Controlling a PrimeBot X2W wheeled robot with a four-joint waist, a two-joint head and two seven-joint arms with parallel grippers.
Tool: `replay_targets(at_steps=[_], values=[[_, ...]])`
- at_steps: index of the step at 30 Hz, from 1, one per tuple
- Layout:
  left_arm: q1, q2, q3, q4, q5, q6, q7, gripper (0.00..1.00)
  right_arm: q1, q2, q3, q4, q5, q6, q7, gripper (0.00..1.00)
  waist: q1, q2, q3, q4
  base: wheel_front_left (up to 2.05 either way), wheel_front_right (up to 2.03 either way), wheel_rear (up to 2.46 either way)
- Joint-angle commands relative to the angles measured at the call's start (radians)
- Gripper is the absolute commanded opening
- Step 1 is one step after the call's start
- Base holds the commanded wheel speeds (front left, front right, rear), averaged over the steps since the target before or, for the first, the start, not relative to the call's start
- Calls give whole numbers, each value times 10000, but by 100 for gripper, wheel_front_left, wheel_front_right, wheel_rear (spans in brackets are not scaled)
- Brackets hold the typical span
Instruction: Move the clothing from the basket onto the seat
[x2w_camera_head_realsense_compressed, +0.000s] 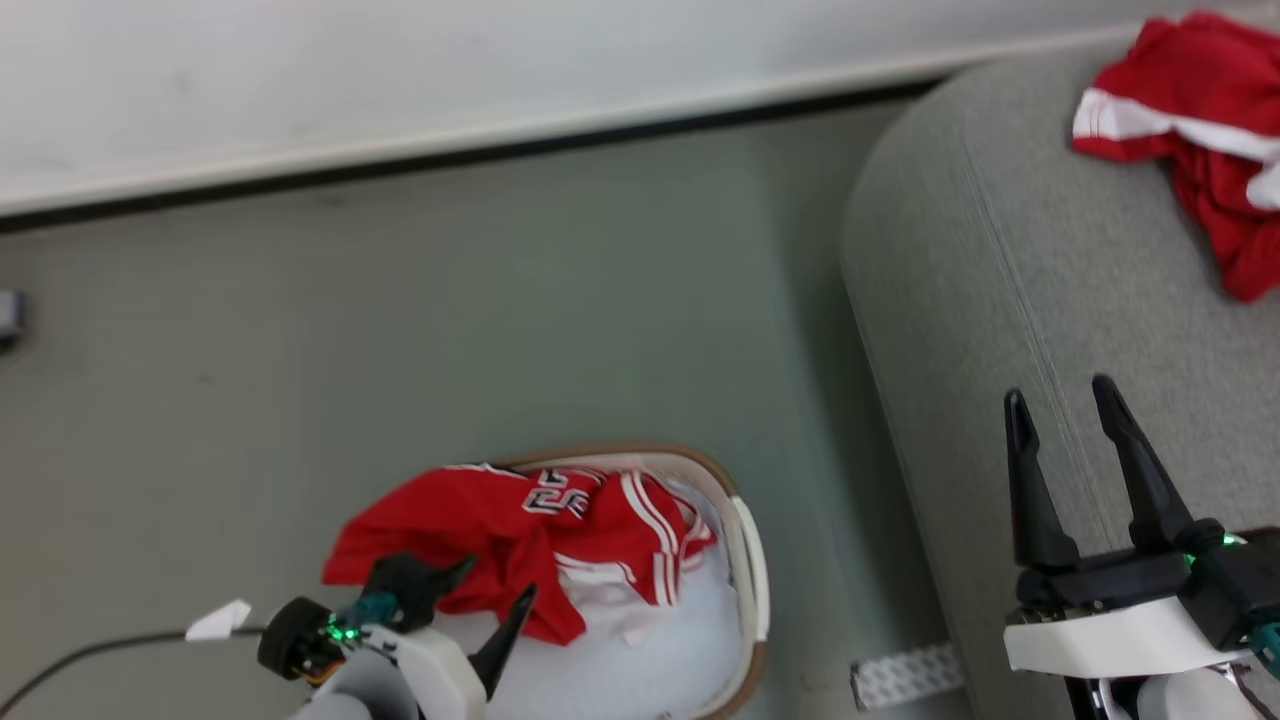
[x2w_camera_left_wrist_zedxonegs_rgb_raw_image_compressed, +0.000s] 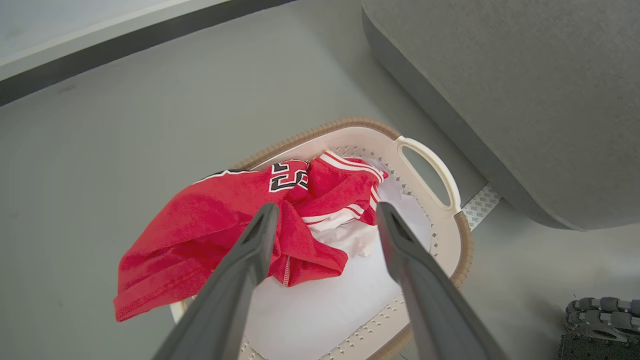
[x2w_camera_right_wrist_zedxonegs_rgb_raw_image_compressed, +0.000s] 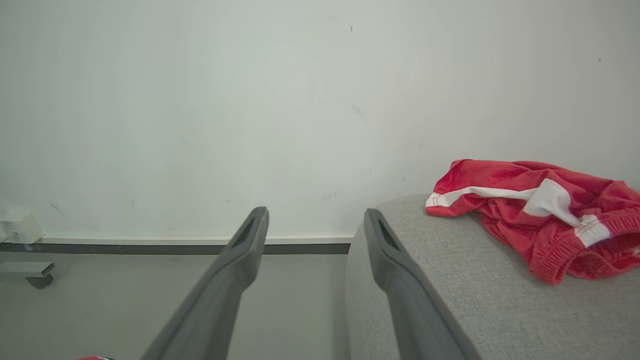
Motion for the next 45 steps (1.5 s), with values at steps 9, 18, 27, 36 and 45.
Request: replay_targets(at_steps=[9,18,27,36,45], values=[[-1846,-48,-286,2177,-568,152,736,100,-775,7,809,-1527,310,-25,5,100,-3,0,2773,-1661,0,0,0],[-3315,70,-205,3692,-385,520,951,100,-936,5,1086,-2678,513,-25,7,100,-3,0,4395,-1971,0,0,0],[-4410,333,-368,4816,-20,741,868,100,-839,5,1190,-3217,468,-25,5,100,-3,0,5493,-2091,0,0,0],[-4929,-130,-440,5542,-315,419,-153,0,-592,5,995,-3238,438,-25,5,100,-3,0,5456,-1853,0,0,0],[-3842,-1062,-585,5353,-1018,28,-1142,0,-715,-2,942,-2221,328,-25,5,100,-3,0,3565,-812,0,0,0]])
